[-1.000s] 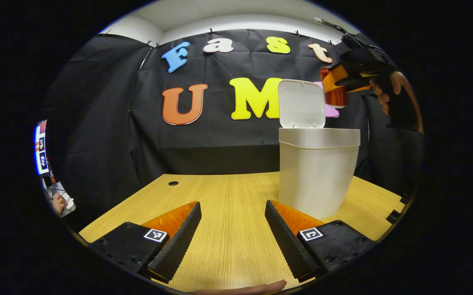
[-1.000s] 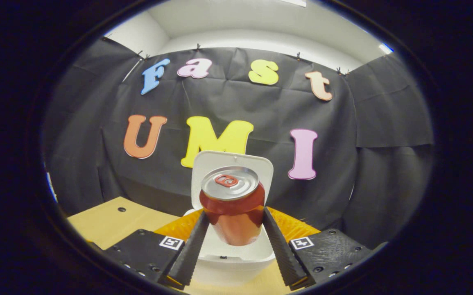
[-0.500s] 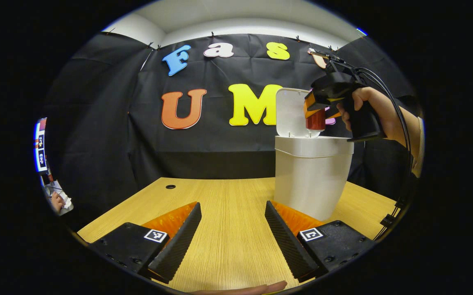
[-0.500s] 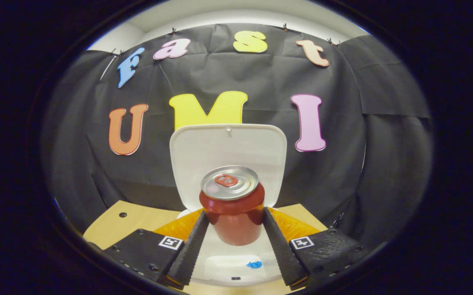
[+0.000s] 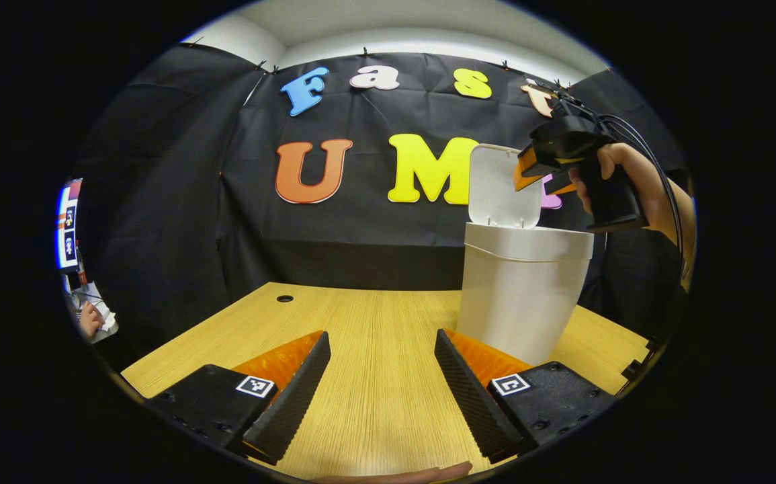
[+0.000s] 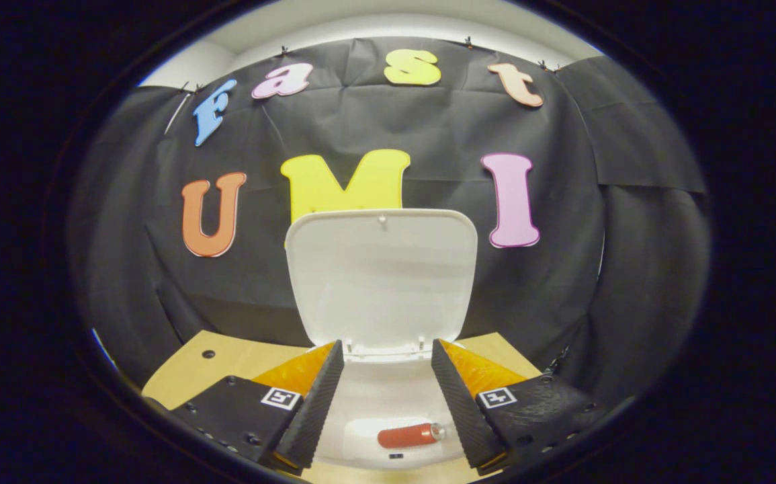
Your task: Press the lid of the desktop garbage bin to open it, pick up the crumpled paper on the desktop and throw it into the bin, then pick up the pop can on the desktop and drop it into the bin, and finally close the garbage bin lid.
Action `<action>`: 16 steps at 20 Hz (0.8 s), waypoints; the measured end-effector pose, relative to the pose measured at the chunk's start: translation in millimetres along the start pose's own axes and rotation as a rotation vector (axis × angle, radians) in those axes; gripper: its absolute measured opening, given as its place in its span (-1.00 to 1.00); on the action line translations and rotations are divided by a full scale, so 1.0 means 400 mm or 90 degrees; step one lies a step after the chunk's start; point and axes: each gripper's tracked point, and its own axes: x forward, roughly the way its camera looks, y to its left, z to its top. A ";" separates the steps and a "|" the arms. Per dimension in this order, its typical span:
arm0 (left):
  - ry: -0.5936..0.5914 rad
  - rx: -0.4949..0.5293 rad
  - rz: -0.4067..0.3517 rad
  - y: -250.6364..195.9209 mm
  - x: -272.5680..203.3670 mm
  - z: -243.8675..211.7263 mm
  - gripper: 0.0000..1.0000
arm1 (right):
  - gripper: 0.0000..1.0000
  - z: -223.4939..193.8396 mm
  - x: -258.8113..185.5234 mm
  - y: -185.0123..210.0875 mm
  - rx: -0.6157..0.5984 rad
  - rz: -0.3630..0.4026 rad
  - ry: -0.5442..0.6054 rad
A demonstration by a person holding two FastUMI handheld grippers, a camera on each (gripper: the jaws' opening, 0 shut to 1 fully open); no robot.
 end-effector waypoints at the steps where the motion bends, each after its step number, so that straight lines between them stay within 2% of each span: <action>1: 0.004 0.001 -0.001 -0.002 0.001 -0.006 1.00 | 0.61 0.016 -0.010 -0.002 0.000 0.001 -0.008; 6: 0.011 0.034 0.021 0.008 0.011 -0.021 1.00 | 0.58 0.097 -0.052 0.003 0.009 0.017 -0.043; 10: 0.015 0.036 0.012 -0.011 0.013 -0.024 1.00 | 0.60 0.181 -0.066 0.014 0.032 0.037 -0.078; 13: 0.010 0.038 0.002 -0.023 0.011 -0.020 1.00 | 0.63 0.270 -0.052 0.015 0.047 0.038 -0.139; 16: 0.010 0.052 0.016 -0.010 0.014 -0.021 1.00 | 0.62 0.325 -0.012 0.020 0.037 0.023 -0.173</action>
